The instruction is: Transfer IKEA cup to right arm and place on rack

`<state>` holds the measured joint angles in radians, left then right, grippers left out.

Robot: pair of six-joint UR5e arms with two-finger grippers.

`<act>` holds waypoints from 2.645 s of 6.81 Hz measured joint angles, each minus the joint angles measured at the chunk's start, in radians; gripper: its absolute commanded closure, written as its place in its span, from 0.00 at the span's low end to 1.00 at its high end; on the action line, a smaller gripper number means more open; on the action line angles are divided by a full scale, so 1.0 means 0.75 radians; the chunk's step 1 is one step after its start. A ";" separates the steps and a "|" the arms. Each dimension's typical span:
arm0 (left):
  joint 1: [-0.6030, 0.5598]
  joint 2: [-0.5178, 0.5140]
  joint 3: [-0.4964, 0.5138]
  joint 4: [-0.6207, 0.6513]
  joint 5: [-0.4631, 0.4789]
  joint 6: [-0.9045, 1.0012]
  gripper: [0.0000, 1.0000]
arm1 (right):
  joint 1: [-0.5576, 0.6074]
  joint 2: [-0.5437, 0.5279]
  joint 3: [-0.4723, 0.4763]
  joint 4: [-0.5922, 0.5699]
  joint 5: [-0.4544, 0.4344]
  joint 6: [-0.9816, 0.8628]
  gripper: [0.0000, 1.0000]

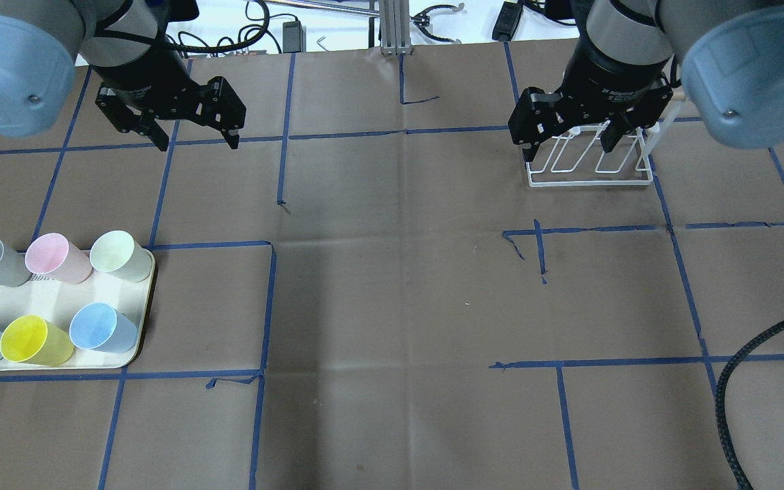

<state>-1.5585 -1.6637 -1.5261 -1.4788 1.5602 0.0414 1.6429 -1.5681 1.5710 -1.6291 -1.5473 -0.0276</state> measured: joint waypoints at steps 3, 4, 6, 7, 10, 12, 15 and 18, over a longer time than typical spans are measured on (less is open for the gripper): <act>0.001 0.000 0.000 0.000 0.001 0.007 0.00 | 0.000 0.002 0.000 0.000 0.001 0.000 0.00; 0.007 0.005 -0.006 0.000 0.004 0.023 0.00 | 0.000 0.002 0.000 0.000 0.003 0.000 0.00; 0.039 0.025 -0.039 0.003 0.012 0.090 0.01 | 0.000 0.004 0.000 -0.002 0.008 -0.002 0.00; 0.082 0.034 -0.054 0.002 0.015 0.126 0.01 | 0.000 0.005 0.000 -0.002 0.008 -0.004 0.00; 0.342 0.103 -0.198 0.044 0.010 0.328 0.01 | 0.000 0.008 0.000 -0.003 0.010 -0.006 0.00; 0.493 0.121 -0.303 0.133 0.009 0.464 0.02 | 0.000 0.008 0.000 -0.004 0.010 -0.005 0.00; 0.542 0.111 -0.471 0.313 0.008 0.536 0.01 | 0.000 0.009 0.000 -0.003 0.010 -0.006 0.00; 0.588 0.076 -0.684 0.596 0.013 0.601 0.02 | 0.000 0.008 -0.001 -0.003 0.010 -0.004 0.00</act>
<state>-1.1177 -1.6065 -2.0390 -1.0320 1.5702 0.4924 1.6429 -1.5622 1.5704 -1.6311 -1.5398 -0.0304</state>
